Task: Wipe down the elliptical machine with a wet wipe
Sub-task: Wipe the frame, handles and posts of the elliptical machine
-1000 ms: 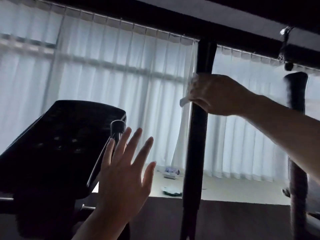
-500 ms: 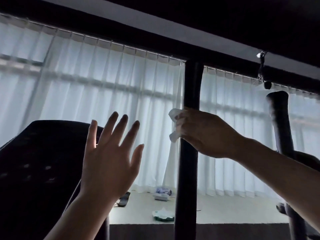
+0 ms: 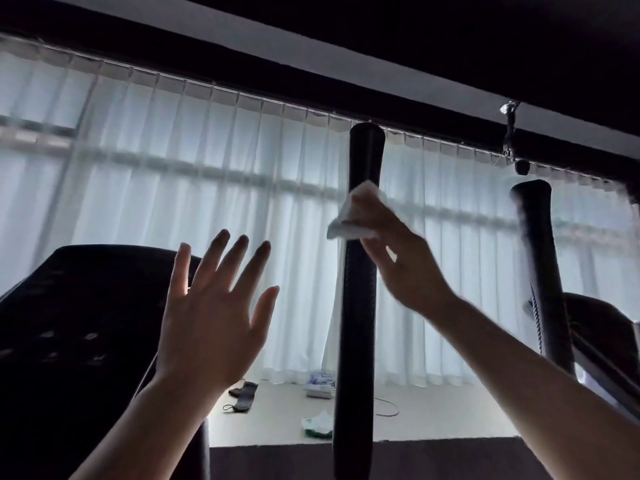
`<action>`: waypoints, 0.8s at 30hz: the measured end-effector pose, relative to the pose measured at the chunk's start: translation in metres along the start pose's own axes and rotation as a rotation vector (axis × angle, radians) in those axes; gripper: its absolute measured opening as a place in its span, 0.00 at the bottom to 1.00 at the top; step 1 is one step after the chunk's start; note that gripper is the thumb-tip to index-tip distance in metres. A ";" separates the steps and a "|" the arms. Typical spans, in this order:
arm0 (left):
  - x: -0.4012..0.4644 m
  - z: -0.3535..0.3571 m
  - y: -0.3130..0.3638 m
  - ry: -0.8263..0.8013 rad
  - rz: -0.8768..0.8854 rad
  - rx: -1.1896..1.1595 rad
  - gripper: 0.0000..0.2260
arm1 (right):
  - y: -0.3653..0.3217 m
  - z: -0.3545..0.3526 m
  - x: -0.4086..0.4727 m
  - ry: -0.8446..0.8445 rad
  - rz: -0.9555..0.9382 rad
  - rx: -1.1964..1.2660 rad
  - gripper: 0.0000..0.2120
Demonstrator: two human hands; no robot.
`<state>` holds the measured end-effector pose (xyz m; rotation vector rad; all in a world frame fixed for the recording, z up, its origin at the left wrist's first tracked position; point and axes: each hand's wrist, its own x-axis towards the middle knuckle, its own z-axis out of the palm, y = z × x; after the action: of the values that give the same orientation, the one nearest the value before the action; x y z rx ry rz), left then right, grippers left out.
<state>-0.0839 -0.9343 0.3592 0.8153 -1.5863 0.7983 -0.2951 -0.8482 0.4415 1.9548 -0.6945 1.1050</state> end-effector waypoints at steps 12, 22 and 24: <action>-0.003 0.002 -0.002 0.100 0.199 0.056 0.22 | 0.043 -0.010 0.084 0.238 0.151 -0.018 0.14; -0.028 -0.007 0.049 0.181 0.203 -0.267 0.16 | -0.024 0.055 -0.091 0.151 0.182 0.207 0.12; -0.045 -0.006 0.063 0.120 0.046 -0.549 0.17 | -0.043 0.068 -0.134 0.122 0.222 0.201 0.14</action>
<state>-0.1273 -0.8917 0.3114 0.3280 -1.6109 0.3983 -0.2954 -0.8687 0.2864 1.9911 -0.7730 1.4661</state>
